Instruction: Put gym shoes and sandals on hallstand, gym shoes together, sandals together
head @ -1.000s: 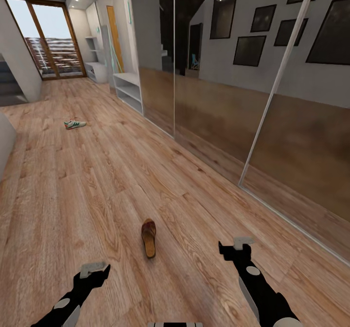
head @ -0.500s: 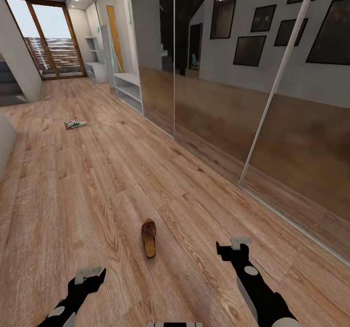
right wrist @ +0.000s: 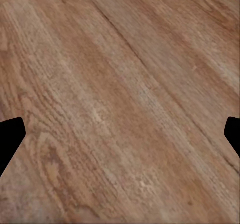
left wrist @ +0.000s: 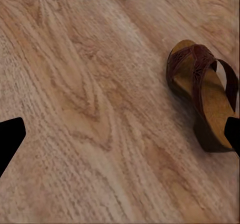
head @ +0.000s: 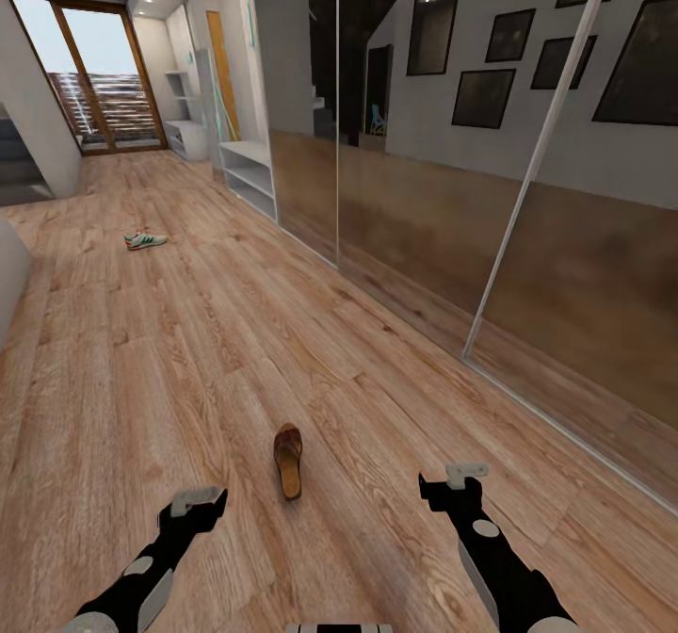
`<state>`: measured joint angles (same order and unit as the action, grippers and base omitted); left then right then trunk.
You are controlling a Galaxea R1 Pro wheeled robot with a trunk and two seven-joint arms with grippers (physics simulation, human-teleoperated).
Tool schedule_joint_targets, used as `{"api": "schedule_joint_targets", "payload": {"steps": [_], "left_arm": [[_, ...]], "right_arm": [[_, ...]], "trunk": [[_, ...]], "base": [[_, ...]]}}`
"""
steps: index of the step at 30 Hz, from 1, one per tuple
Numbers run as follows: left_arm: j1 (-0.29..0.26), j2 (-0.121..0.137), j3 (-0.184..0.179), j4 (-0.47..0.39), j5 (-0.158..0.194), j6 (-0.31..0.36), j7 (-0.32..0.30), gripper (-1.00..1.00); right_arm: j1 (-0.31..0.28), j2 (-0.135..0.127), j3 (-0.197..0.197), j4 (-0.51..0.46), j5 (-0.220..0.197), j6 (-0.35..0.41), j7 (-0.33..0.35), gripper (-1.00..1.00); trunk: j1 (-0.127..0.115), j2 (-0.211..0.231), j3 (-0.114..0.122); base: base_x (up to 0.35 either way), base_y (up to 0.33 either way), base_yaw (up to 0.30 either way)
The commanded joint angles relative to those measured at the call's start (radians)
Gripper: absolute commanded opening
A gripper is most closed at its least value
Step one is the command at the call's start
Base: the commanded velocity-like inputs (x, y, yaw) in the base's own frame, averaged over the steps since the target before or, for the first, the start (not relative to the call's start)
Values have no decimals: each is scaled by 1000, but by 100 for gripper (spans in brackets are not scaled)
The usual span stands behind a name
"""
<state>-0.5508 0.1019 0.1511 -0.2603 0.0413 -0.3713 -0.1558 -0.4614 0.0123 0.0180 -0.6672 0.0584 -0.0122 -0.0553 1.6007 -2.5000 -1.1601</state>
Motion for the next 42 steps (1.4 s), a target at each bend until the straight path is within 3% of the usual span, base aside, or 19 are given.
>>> {"api": "schedule_joint_targets", "payload": {"steps": [1, 8, 9, 17, 24, 42], "left_arm": [[-6, -3, 0, 1, -1, 4, -11, 100], [-46, -29, -24, -20, -41, 43, -11, 100], [-170, -31, -25, -24, -113, 271, -10, 100], [-230, -39, -27, -44, -130, 371, -11, 100], [-244, -38, -28, -74, -133, 405, -9, 100], [-229, -35, -28, -89, -134, 403, -5, 100]], "right_arm": [[0, 0, 2, 3, 6, -1, -6, 100], [0, 1, 2, 9, 6, -2, -6, 100], [0, 1, 2, 11, 6, -2, -6, 100], [-1, 2, 2, 25, 4, -3, -6, 100], [-1, 5, 2, 28, 4, -3, -6, 100], [-1, 8, 2, 29, 3, -3, -6, 100]], "trunk": [[0, 0, -1], [0, 0, -1], [0, 0, -1], [0, 0, -1], [0, 0, -1], [0, 0, -1]], "base": [[0, 0, 0], [0, 0, 0], [0, 0, 0], [0, 0, 0], [0, 0, 0], [0, 0, 0]]}}
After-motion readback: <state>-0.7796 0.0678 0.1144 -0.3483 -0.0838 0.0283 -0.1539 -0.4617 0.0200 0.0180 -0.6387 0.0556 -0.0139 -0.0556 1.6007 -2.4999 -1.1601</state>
